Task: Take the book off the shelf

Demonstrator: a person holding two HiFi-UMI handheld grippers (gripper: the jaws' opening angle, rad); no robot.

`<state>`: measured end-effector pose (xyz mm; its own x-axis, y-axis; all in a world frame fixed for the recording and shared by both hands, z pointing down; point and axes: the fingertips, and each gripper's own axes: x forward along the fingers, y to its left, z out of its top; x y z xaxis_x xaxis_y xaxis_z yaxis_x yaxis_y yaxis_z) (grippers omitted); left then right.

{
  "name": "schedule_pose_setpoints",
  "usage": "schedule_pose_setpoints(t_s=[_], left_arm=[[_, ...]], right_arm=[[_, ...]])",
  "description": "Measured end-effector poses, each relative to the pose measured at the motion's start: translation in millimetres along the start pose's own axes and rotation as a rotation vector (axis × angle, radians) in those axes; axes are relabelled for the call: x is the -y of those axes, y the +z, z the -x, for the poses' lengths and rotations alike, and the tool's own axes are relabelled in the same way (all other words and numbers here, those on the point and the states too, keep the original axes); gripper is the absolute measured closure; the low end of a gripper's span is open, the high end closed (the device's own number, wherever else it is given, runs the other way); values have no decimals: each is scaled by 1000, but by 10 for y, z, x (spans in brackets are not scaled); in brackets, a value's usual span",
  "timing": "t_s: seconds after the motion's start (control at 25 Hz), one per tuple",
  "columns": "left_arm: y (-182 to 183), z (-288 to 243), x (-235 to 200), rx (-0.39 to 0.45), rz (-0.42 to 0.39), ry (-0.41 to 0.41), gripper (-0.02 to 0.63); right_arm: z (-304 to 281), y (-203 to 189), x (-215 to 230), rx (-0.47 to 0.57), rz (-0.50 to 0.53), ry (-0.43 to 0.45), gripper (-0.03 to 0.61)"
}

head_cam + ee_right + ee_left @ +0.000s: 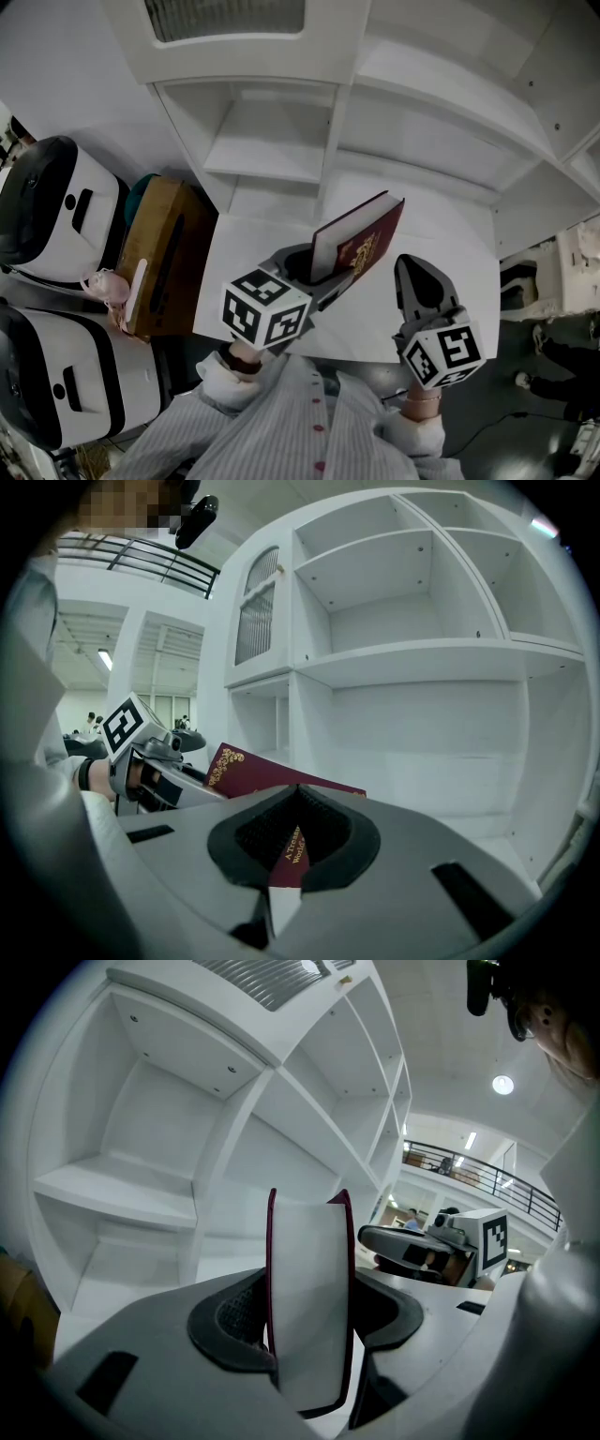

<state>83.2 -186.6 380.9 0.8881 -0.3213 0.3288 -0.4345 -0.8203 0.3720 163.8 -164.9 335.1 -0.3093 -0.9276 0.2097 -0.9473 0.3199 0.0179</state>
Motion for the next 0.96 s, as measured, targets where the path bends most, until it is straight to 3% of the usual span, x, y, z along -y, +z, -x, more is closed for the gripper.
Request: schedule_pose_setpoints(t_s=[0.96], left_arm=[[-17, -84, -33, -14, -1, 4, 374]], right_arm=[[-58, -58, 39, -14, -8, 17, 565]])
